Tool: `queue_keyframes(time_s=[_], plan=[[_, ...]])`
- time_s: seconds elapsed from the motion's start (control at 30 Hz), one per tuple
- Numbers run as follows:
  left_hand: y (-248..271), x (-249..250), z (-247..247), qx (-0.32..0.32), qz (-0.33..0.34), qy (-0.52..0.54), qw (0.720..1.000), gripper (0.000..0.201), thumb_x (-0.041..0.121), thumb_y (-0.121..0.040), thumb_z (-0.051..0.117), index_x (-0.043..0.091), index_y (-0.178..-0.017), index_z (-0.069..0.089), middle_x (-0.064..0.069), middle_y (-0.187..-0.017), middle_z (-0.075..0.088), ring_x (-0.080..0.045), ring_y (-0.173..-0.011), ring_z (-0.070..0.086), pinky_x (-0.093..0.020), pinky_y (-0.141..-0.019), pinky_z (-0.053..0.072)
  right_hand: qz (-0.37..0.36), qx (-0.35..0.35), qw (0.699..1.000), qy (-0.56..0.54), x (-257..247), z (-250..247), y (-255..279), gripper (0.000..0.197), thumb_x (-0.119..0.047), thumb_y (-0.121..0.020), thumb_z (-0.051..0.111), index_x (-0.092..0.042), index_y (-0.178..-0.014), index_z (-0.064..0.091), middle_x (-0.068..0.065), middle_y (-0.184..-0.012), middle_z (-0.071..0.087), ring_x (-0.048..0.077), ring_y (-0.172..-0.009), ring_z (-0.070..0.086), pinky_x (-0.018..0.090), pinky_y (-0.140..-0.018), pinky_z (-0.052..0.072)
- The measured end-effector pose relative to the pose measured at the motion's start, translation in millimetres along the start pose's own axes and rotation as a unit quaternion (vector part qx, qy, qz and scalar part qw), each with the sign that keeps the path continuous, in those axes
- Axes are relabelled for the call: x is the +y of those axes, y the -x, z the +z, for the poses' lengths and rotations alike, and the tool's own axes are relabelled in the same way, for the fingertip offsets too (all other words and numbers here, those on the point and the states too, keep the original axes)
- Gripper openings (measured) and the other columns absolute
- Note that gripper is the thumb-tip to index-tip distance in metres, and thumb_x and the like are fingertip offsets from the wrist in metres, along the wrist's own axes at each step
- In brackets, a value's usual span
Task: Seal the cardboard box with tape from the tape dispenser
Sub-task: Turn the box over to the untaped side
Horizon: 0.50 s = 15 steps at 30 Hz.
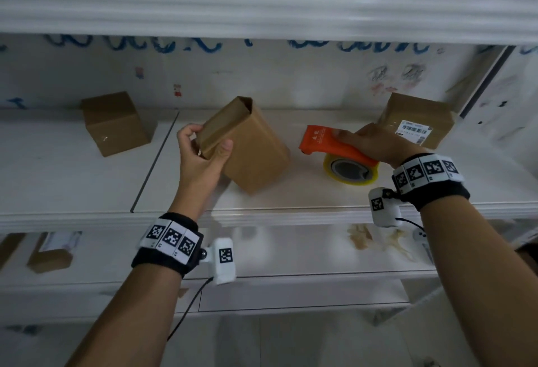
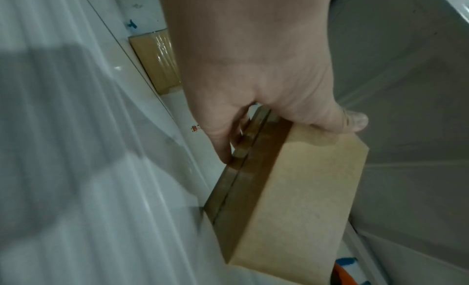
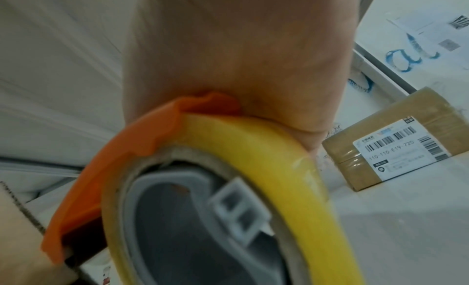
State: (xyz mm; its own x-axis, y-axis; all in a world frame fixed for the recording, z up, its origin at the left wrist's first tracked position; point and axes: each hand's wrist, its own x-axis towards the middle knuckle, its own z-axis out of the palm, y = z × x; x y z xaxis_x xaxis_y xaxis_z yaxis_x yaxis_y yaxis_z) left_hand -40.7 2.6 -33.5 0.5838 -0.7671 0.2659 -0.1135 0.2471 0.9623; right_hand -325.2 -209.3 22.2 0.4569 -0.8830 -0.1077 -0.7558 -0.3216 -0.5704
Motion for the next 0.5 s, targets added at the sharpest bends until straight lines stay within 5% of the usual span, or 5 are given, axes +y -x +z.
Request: queue_keyframes(time_s=[0.07,0.2,0.5], plan=[[-3.9,0.7,-1.0,-0.004,-0.002,-0.004,1.000,0.075,0.061,-0.073,0.084,0.032,-0.128,0.042,-0.011,-0.129,0.062,-0.014,-0.107,0.068,-0.035,-0.087,0.060,-0.006,-0.002,1.000,-0.005,-4.3,4.9,-0.4,0.070,-0.077,-0.088,0.053,-0.011,-0.068,0.069,0.008,-0.068,0.069,0.023,-0.065,0.066,0.031,-0.066,0.045],[-10.3,1.2,-5.7,-0.020,0.007,-0.033,0.999,0.070,0.042,-0.077,0.083,0.024,-0.132,0.043,-0.007,-0.128,0.061,-0.004,-0.102,0.067,-0.020,-0.077,0.056,-0.012,-0.005,1.000,-0.028,-9.7,13.7,-3.6,0.071,-0.075,-0.089,0.053,-0.009,-0.068,0.070,0.009,-0.067,0.070,0.022,-0.062,0.065,0.030,-0.065,0.045],[-1.6,-11.1,-23.0,-0.032,-0.062,-0.005,0.998,0.076,0.026,-0.079,0.084,0.018,-0.138,0.038,-0.007,-0.128,0.065,-0.017,-0.113,0.068,-0.025,-0.080,0.060,-0.009,-0.004,0.999,-0.053,-8.8,20.4,-9.2,0.079,-0.076,-0.089,0.052,-0.001,-0.083,0.075,0.014,-0.075,0.075,0.024,-0.066,0.068,0.031,-0.068,0.049]])
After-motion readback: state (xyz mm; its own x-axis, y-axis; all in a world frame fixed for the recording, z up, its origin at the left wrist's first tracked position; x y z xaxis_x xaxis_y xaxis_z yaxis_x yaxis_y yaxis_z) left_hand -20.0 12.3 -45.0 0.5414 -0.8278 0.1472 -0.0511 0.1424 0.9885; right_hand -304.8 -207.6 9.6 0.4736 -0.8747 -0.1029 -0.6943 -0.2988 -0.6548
